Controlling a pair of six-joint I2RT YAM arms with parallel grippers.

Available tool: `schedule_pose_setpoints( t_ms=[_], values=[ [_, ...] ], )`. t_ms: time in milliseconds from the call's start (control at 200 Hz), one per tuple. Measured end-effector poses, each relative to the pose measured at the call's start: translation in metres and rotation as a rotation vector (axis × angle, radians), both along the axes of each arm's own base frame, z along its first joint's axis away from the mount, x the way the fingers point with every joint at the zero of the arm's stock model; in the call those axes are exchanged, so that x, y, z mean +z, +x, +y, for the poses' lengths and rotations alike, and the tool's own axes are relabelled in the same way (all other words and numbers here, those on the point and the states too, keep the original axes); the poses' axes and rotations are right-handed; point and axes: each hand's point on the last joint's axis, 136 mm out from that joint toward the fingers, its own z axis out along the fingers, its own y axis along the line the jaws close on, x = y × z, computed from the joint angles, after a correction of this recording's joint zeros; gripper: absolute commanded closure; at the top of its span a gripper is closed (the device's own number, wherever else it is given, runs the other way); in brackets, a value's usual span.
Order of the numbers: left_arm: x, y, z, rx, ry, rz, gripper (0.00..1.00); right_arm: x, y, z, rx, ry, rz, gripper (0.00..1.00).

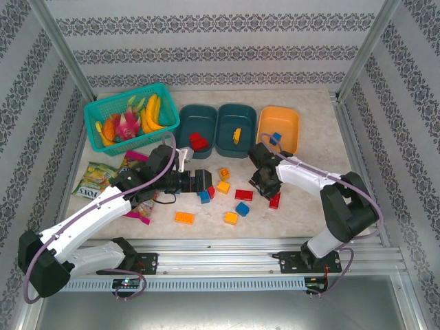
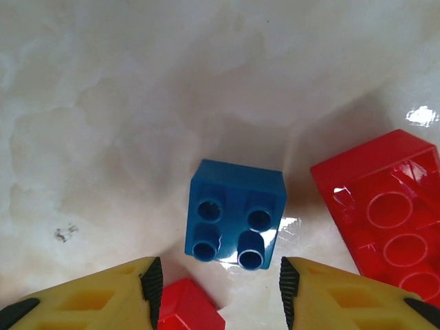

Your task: Sort the legos into containers by color

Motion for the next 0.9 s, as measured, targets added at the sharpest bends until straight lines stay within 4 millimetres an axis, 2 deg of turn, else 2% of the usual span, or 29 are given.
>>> schedule_pose_setpoints(
  t_ms=[210, 395, 565, 644, 769, 899],
  values=[
    [0.002, 0.002, -0.002, 0.000, -0.002, -0.003, 0.13, -0.010, 0.003, -0.005, -0.035, -0.003, 0.026, 0.53],
    [0.004, 0.004, -0.003, -0.001, -0.007, -0.008, 0.13, -0.020, 0.007, -0.009, -0.048, -0.013, 0.045, 0.63],
    [0.006, 0.004, -0.004, -0.001, -0.010, -0.012, 0.13, -0.017, 0.014, -0.008, -0.031, -0.010, 0.035, 0.73],
    [0.006, 0.005, -0.004, 0.000, -0.010, -0.012, 0.13, -0.015, 0.016, -0.007, -0.015, -0.014, 0.027, 0.74],
    [0.008, 0.007, -0.006, 0.002, -0.014, -0.013, 0.13, 0.003, 0.025, -0.008, 0.028, -0.035, -0.020, 0.75],
    [0.017, 0.011, -0.007, 0.013, -0.027, -0.026, 0.13, 0.050, 0.047, -0.009, 0.080, -0.040, -0.160, 0.75]
  ],
)
